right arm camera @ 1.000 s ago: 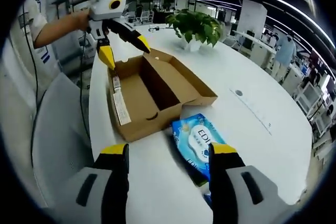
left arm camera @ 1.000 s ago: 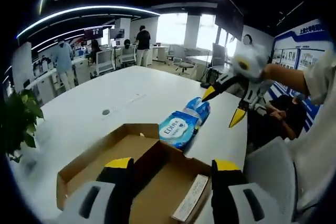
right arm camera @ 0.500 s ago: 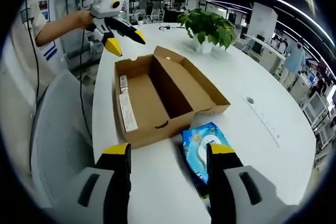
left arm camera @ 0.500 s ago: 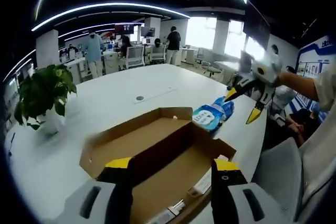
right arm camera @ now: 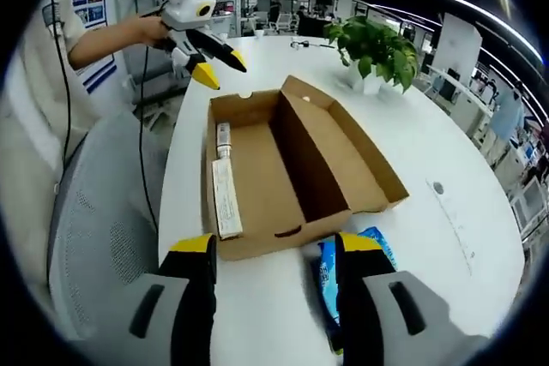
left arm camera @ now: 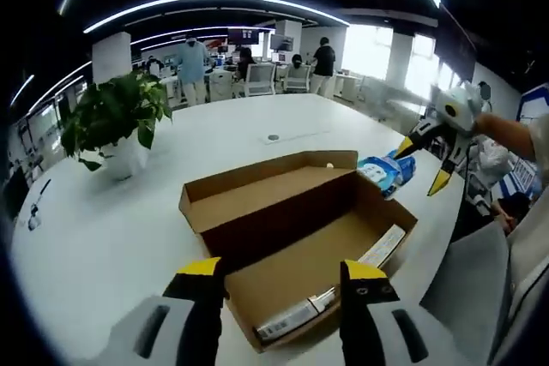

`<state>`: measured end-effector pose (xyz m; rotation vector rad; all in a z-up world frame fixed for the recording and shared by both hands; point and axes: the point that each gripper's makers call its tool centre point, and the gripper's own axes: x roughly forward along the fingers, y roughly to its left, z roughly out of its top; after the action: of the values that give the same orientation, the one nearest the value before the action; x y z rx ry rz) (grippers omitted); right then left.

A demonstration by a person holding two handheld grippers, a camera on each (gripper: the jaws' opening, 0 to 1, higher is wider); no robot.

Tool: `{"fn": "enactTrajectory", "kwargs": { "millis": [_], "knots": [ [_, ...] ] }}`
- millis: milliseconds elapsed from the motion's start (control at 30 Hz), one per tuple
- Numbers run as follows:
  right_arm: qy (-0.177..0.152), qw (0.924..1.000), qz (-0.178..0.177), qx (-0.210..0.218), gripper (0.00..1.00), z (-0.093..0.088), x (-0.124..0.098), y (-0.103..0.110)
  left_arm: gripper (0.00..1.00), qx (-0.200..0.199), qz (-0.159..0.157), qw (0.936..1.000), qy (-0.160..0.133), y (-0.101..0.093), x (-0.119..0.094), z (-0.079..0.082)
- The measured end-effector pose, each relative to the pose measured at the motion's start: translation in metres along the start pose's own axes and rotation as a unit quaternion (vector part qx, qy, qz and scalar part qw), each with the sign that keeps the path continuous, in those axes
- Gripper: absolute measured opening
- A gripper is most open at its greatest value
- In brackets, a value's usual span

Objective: Operate the shoe box by opening the lid, removing the specified soft item, and placing it in the target area until the item is outside and the box remains undamaged.

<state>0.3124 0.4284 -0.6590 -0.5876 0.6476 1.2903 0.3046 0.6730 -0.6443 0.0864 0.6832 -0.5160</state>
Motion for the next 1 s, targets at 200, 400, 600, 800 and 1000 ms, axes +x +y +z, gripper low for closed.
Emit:
{"fn": "enactTrajectory", "kwargs": {
  "millis": [200, 400, 600, 800, 1000],
  "knots": [
    [0.008, 0.9997, 0.02, -0.011, 0.51, 0.003, 0.016, 0.002, 0.44, -0.022, 0.028, 0.9992, 0.016, 0.013, -0.004, -0.022],
    [0.024, 0.9981, 0.046, -0.034, 0.52, 0.003, 0.033, 0.007, 0.31, -0.054, 0.049, 0.9966, 0.038, 0.02, -0.004, -0.042],
    [0.038, 0.9955, 0.075, -0.043, 0.52, 0.002, 0.051, 0.012, 0.27, -0.08, 0.071, 0.9929, 0.052, 0.025, -0.004, -0.057],
    [0.059, 0.9921, 0.1, -0.048, 0.53, -0.004, 0.066, 0.015, 0.2, -0.112, 0.074, 0.9891, 0.061, 0.026, -0.001, -0.067],
    [0.07, 0.9882, 0.123, -0.058, 0.53, -0.004, 0.081, 0.02, 0.15, -0.128, 0.079, 0.9863, 0.066, 0.028, 0.001, -0.075]
  ]
}}
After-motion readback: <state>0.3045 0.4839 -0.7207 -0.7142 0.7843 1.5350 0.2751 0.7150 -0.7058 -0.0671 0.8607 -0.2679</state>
